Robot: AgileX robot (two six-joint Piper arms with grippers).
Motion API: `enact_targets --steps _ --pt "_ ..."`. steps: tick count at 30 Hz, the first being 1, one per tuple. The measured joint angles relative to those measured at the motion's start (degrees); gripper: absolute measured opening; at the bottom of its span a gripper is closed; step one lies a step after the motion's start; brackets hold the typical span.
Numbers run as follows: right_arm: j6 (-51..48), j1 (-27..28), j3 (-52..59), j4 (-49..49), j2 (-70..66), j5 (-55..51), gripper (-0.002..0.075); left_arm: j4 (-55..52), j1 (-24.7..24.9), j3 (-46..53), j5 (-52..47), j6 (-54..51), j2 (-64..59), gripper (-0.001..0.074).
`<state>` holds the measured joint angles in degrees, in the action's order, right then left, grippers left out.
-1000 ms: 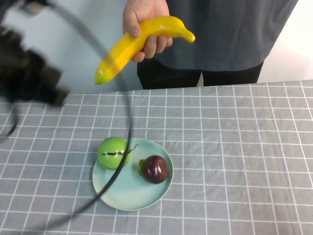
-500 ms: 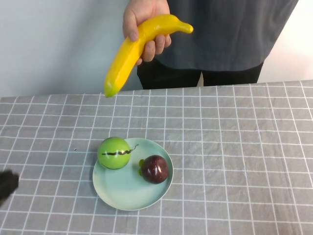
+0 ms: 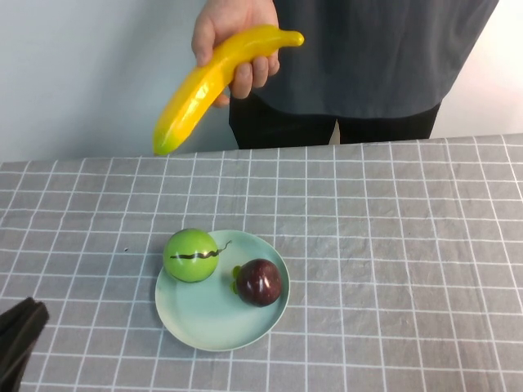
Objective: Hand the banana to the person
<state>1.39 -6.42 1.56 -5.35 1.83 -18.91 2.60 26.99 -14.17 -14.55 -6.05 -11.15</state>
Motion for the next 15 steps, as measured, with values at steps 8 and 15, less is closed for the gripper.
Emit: enact_targets --steps 8,15 --pt "0.0 0.0 0.0 0.0 0.0 0.0 -0.0009 0.4 -10.9 14.3 14.2 -0.9 11.2 -0.0004" --pt "0.0 0.0 0.0 0.0 0.0 0.0 -0.0009 1.5 -16.4 15.6 8.3 -0.2 11.7 -0.0004"
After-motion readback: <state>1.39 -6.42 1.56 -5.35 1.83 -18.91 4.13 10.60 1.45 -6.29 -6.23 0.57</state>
